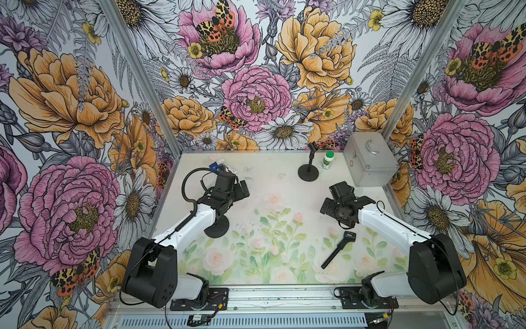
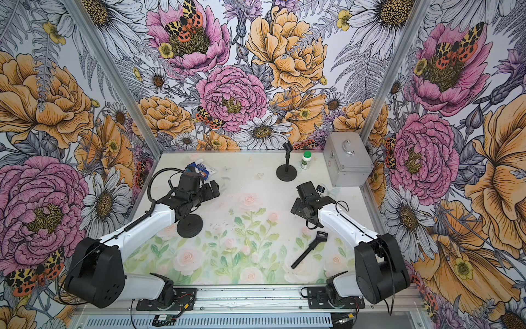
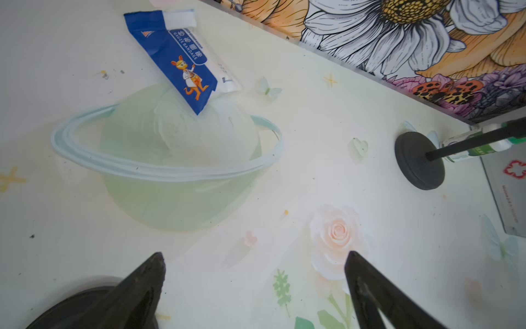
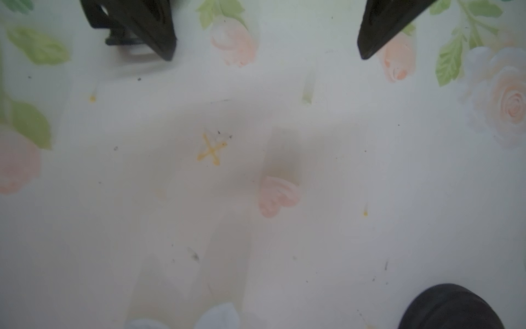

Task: Assemble a microphone stand
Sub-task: Pick up the microphone stand pole from the center of the board.

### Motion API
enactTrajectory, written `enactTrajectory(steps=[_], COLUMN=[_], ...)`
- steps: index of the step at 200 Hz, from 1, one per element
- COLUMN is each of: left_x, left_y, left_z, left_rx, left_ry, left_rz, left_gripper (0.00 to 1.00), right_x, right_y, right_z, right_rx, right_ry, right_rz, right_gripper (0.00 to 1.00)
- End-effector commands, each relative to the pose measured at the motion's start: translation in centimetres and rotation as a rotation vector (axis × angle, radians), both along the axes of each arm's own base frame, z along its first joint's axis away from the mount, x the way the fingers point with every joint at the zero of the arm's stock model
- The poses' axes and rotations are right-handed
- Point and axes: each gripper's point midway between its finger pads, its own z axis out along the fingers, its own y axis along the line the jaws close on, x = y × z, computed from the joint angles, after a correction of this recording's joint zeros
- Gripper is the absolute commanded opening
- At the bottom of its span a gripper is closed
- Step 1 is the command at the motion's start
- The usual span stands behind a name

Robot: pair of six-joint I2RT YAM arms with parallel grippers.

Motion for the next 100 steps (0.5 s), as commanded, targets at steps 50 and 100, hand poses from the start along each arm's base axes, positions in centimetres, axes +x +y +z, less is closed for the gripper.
enactTrajectory(steps=[50, 100], left_x=[-0.6, -2.4], left_y=[3.4, 6.0], left_z=[0.4, 0.1], left_rx=[0.059, 0.096], left_ry=[0.025, 0.041], left_rz=[0.103, 0.261], left_gripper=[0.99, 0.99], right_x=[-7.2, -8.8], right_y=[-2.0, -1.3], right_z=[0.7, -1.8], right_rx=[0.019, 0.049], right_ry=[0.207, 0.340], right_rz=[-0.253, -0.290], right_gripper=[0.90, 0.81])
